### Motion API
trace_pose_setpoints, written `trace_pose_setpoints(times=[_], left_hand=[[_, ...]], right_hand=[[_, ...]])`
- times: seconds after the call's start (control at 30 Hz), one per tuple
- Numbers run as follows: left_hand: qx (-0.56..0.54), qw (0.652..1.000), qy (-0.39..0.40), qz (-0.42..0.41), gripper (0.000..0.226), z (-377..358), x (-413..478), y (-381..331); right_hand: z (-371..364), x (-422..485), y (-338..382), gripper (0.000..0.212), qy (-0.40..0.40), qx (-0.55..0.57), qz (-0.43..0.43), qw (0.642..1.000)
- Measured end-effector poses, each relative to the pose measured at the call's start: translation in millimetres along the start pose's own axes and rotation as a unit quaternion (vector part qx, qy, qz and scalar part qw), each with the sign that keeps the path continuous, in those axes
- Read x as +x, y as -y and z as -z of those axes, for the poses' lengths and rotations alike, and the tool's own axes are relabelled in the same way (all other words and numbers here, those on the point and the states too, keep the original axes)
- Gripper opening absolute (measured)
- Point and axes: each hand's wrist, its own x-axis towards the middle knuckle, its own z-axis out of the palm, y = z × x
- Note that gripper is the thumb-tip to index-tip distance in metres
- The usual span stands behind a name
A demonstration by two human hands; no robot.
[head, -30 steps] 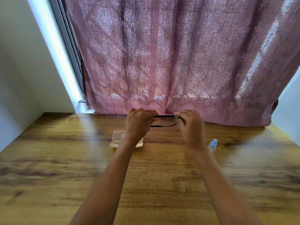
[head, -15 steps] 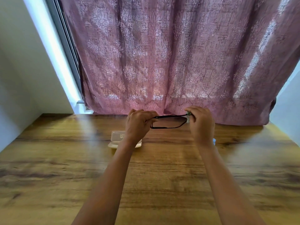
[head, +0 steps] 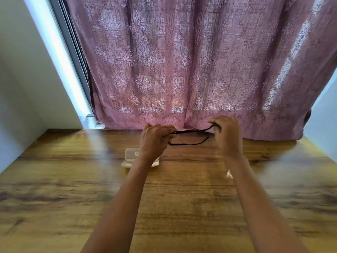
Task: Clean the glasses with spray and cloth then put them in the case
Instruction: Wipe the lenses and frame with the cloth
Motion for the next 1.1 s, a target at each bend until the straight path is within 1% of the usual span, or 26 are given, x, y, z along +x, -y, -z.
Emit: trace_pose_setpoints(times=[0.1, 0.17, 0.23, 0.33, 0.4, 0.5, 0.6, 0.67, 0.77, 0.83, 0.9, 1.03, 1.1], left_hand=[[-0.008, 1.000, -0.010, 0.016, 0.018, 0, 0, 0], [-0.002, 1.000, -0.005, 0.009, 0.017, -2, 2, -2], [0.008, 1.000, 0.012, -0.003, 0.017, -5, 1, -5], [0.014, 1.000, 0.011, -0.005, 0.016, -6, -3, -5], [0.004, 1.000, -0.001, 0.004, 0.015, 0, -2, -2], [0.005, 1.000, -0.009, -0.005, 0.016, 6, 1, -3], [0.002, 1.000, -0.008, -0.005, 0.016, 4, 0, -5], [-0.006, 1.000, -0.011, 0.003, 0.015, 4, 1, -7], [0.008, 1.000, -0.011, -0.013, 0.013, 1, 4, -12], [0.018, 1.000, -0.005, -0.022, 0.013, -2, 2, -16], [0.015, 1.000, -0.005, -0.016, 0.014, -1, 0, -15], [0.014, 1.000, -0.012, -0.006, 0.015, 8, 1, -8], [0.016, 1.000, -0.011, -0.008, 0.016, 9, 2, -8]], right_hand=[[-9, -13, 15, 0.025, 0.006, -0.001, 0.008, 1.000], [-22, -30, 34, 0.027, 0.019, 0.004, 0.027, 0.999], [-33, -42, 51, 0.029, 0.014, 0.001, 0.049, 0.999], [-32, -38, 52, 0.030, 0.011, 0.001, 0.070, 0.997], [-23, -30, 34, 0.027, 0.020, 0.009, 0.044, 0.999], [-9, -18, 6, 0.024, -0.004, 0.014, -0.012, 1.000], [-6, -14, 5, 0.026, -0.030, 0.003, -0.027, 0.999], [-9, -19, 18, 0.027, -0.029, 0.024, -0.005, 0.999], [-25, -37, 48, 0.033, 0.017, 0.063, 0.062, 0.996], [-31, -43, 58, 0.033, 0.013, 0.078, 0.074, 0.994], [-28, -38, 53, 0.028, 0.008, 0.073, 0.061, 0.995], [-11, -22, 22, 0.021, -0.006, 0.044, -0.005, 0.999], [-8, -20, 20, 0.020, -0.013, 0.041, -0.016, 0.999]])
